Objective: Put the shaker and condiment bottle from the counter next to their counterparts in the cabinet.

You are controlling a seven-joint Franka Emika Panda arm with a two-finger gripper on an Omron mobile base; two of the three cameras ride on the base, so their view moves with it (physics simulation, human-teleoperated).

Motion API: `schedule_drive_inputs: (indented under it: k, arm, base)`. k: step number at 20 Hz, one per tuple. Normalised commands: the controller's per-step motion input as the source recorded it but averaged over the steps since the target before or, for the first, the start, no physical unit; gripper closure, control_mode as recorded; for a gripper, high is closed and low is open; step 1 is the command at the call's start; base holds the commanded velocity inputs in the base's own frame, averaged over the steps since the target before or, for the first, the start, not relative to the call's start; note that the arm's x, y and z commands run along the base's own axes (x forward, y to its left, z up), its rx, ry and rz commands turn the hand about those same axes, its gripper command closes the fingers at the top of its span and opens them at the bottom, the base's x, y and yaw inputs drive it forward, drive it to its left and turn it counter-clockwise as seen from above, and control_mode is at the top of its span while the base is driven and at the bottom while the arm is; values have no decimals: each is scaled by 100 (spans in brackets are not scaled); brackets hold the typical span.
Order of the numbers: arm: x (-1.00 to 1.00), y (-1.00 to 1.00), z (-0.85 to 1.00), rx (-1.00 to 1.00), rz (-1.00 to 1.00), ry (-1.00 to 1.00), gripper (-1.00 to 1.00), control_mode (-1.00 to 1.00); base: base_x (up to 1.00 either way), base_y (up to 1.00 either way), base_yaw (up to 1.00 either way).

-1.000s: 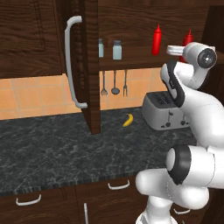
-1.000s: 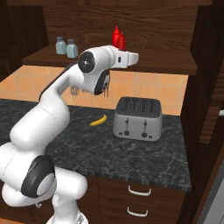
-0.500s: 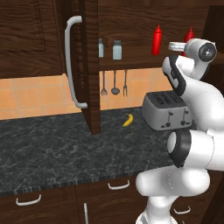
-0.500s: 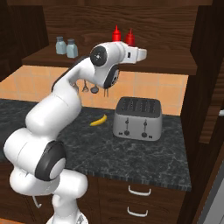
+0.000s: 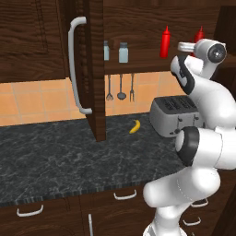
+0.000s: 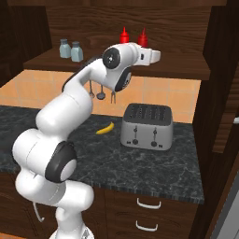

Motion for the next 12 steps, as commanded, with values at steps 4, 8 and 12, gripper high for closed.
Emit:
schedule_drive_inputs:
  k: [4,8,12]
  arm:
    - [0,-3,-15,0,0,-17,100,-100]
    - [3,0,-24,0,0,-21,100,-100]
    - [27,-5,-16,0,0,-7,100,-100]
  base:
    - [0,0,0]
    - [0,0,0]
    - [0,0,0]
